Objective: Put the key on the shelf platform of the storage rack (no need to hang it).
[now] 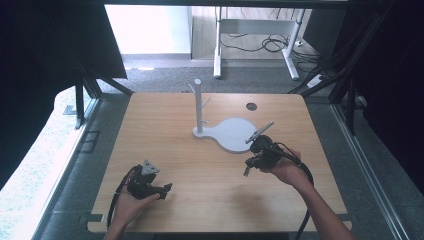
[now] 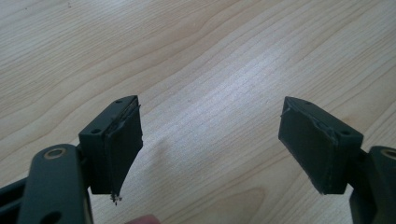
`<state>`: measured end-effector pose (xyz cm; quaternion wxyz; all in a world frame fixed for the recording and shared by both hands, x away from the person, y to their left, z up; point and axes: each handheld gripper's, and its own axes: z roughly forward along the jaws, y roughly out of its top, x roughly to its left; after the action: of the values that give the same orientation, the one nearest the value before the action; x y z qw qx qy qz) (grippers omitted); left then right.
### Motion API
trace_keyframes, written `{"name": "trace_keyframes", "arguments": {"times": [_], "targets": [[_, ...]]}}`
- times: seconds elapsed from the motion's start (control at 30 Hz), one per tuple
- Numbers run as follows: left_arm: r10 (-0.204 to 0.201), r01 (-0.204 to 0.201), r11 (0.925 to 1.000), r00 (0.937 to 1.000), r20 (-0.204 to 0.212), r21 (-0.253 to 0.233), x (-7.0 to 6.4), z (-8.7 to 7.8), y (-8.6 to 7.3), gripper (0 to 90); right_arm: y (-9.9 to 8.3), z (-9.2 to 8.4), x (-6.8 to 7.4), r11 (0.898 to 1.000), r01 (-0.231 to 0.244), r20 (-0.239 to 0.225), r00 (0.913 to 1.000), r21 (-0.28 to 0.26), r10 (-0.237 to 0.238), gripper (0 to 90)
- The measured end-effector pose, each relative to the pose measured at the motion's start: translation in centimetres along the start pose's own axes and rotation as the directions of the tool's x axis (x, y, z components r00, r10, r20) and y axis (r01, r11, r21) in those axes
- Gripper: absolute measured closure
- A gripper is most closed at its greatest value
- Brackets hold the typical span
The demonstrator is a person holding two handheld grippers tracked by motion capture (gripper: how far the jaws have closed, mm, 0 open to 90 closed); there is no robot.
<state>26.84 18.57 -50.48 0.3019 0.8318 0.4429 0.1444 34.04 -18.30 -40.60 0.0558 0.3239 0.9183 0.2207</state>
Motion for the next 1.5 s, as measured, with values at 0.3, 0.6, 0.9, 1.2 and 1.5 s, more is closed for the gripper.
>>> {"name": "trace_keyframes", "arguments": {"times": [0.3, 0.6, 0.9, 1.2, 1.5], "targets": [[0.0, 0.0, 1.0, 1.0, 0.0, 0.001, 0.0, 0.0, 0.0, 21.9, 0.4, -0.2, -0.6, 1.0, -0.008, 0.002, 1.0, -0.006, 0.008, 89.5], [0.0, 0.0, 1.0, 1.0, -0.001, 0.001, 0.1, 0.1, 0.0, 21.9, 0.9, -0.6, -1.3, 0.999, -0.024, 0.003, 0.9997, -0.022, 0.024, 89.5], [0.002, -0.002, 1.0, 1.0, -0.001, 0.003, 0.1, 0.1, 0.0, 21.8, 1.2, -0.9, -2.1, 0.999, -0.039, 0.006, 0.9992, -0.027, 0.04, 89.5], [0.007, -0.007, 1.0, 1.0, 0.001, 0.004, -0.1, 0.1, 0.0, 21.8, 1.5, -1.1, -2.7, 0.998, -0.05, 0.012, 0.9986, -0.032, 0.051, 89.5], [0.005, -0.005, 1.0, 1.0, -0.002, 0.003, 0.0, 0.1, 0.0, 21.8, 1.7, -0.9, -2.9, 0.998, -0.056, 0.015, 0.9983, -0.028, 0.057, 89.5]]}}
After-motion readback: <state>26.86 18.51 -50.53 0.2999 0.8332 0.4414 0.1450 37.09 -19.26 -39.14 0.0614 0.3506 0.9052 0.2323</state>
